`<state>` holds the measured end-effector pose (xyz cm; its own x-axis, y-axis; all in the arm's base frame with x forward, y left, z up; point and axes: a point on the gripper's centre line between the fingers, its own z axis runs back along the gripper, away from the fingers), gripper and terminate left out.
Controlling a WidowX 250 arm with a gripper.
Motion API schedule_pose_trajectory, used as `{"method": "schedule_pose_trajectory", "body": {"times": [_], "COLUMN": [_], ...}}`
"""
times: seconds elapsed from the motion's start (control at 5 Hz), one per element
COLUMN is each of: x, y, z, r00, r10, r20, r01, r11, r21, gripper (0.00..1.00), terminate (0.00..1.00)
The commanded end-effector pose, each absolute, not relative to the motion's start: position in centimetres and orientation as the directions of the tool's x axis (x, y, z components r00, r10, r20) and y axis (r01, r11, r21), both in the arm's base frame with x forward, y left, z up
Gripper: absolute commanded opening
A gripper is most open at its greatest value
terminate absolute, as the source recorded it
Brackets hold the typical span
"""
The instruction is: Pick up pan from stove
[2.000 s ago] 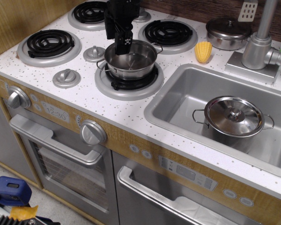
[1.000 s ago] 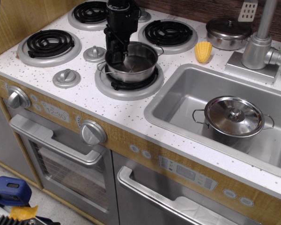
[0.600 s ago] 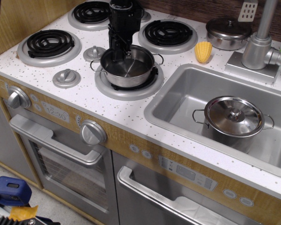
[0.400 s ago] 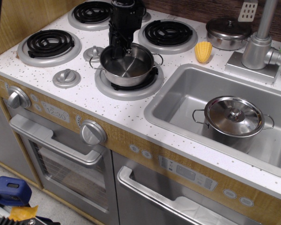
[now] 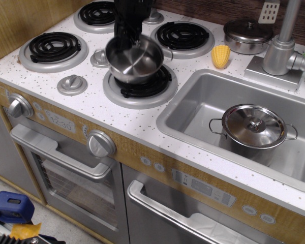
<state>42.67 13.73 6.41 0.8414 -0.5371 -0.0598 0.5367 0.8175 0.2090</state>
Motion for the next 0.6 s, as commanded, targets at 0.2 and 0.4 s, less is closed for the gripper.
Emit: {"method": "schedule_pose_trajectory", "body": {"times": [0.2, 0.4], "x": [43.9, 44.0], "y": [12.4, 11.8], "z": [15.8, 16.5], "r00": [0.836, 0.838], "r10": [-0.549, -0.545], "r20": [0.016, 0.015], "r01": [0.511, 0.509], "r11": [0.788, 0.793], "r21": [0.343, 0.334], "gripper": [0.00, 0.00], "terminate": [0.00, 1.00]}}
